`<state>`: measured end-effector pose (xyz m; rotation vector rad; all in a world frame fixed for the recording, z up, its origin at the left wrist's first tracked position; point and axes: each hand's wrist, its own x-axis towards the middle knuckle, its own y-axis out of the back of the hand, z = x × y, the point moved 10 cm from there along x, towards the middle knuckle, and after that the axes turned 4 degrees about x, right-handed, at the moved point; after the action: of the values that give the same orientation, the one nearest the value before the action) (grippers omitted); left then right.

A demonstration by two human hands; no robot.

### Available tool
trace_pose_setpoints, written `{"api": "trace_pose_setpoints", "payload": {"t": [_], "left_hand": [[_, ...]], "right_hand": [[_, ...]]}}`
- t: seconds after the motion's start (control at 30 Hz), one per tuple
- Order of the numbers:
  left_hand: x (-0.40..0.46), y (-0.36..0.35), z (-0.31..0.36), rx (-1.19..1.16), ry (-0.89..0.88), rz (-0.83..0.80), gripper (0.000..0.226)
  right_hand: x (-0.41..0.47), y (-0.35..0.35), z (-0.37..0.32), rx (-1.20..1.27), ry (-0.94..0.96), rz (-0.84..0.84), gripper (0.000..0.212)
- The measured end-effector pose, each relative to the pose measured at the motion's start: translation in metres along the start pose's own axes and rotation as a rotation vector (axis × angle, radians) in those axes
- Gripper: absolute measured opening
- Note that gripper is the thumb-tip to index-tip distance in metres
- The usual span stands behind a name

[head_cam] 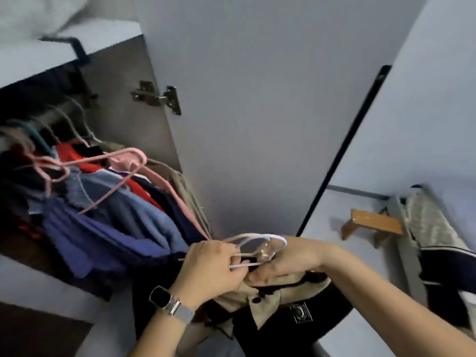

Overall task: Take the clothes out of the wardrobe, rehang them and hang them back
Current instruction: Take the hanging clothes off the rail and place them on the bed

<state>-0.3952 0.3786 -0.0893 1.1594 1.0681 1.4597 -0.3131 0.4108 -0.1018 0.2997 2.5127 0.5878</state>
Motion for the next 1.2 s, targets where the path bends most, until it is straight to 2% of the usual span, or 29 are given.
{"api": "trace_pose_setpoints", "payload": {"t": [0.07, 0.13, 0.17, 0.27, 0.33, 0.53, 0.8, 0.97, 1.07, 1.2], "left_hand": [[0.019, -0.005, 0.038, -0.147, 0.006, 0.037, 0.023], [0.036, -0.010, 0.077, -0.316, 0.015, 0.039, 0.015], [0.044, -0.013, 0.094, -0.377, 0.014, 0.025, 0.013], [0.067, -0.028, 0.142, -0.436, -0.003, 0.004, 0.029], [0.083, -0.038, 0.184, -0.472, -0.035, -0.028, 0.035], [0.118, -0.057, 0.339, -0.467, -0.222, -0.142, 0.026], [0.160, -0.071, 0.542, -0.520, -0.534, -0.306, 0.025], [0.212, -0.068, 0.659, -0.582, -0.729, -0.326, 0.024], [0.253, -0.049, 0.737, -0.603, -0.874, -0.279, 0.030], [0.298, -0.030, 0.845, -0.767, -1.017, -0.232, 0.029]], "right_hand": [[-0.038, 0.030, 0.031, -0.036, -0.031, 0.145, 0.032], [-0.081, 0.059, 0.058, -0.091, -0.065, 0.307, 0.027], [-0.100, 0.072, 0.073, -0.110, -0.086, 0.384, 0.033], [-0.160, 0.109, 0.120, -0.232, -0.212, 0.640, 0.052], [-0.201, 0.126, 0.152, -0.317, -0.294, 0.770, 0.049], [-0.321, 0.157, 0.247, -0.251, -0.489, 0.966, 0.044], [-0.490, 0.181, 0.344, 0.018, -0.715, 1.331, 0.043], [-0.582, 0.234, 0.374, -0.008, -0.820, 1.514, 0.047], [-0.640, 0.284, 0.382, -0.102, -0.836, 1.626, 0.051], [-0.723, 0.339, 0.402, -0.203, -0.977, 1.775, 0.048]]}}
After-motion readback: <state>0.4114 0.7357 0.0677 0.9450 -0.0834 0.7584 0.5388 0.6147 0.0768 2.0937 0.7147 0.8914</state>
